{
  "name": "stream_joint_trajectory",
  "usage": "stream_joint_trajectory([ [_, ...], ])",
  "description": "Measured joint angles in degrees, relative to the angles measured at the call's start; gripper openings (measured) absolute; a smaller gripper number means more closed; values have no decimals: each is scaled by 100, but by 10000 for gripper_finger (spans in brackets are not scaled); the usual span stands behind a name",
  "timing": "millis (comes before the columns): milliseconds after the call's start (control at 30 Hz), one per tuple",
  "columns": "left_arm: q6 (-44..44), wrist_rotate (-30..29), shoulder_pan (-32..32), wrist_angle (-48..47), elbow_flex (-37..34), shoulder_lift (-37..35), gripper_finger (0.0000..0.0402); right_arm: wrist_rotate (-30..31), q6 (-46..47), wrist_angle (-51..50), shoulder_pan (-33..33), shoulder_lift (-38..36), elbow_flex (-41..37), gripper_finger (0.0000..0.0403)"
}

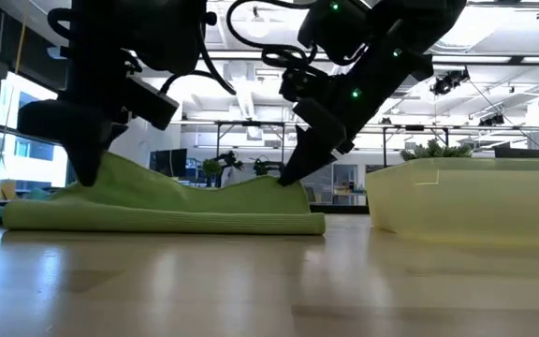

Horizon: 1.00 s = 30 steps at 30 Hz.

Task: Roll microfiber towels into tight, uniform cylinder then place into a basket
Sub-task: Fold the green microfiber towel

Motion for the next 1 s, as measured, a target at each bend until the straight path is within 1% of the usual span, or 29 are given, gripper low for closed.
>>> stream_joint_trajectory([
  [167,-134,-66,0,-1,0,0,12,-107,-2,21,-103,73,-2,0],
  [267,-260,-70,-4,-14,0,0,12,-252,-2,161,-159,272,-5,0],
  [533,-452,-74,-9,-42,0,0,12,-88,-287,283,-185,434,-7,0],
  [633,-487,-74,-9,-39,0,0,12,-88,-430,274,-211,433,-7,7],
  [700,-567,-72,-9,-39,0,0,12,-106,-610,277,-218,433,-7,23],
  [800,-603,-72,-9,-39,0,0,12,-93,-895,278,-220,433,-7,65],
  [933,-603,-72,-9,-34,0,-2,12,446,-1050,234,-220,305,-7,127],
  [1000,-611,-74,-9,-20,0,-2,12,498,-1003,194,-218,180,-7,147],
])
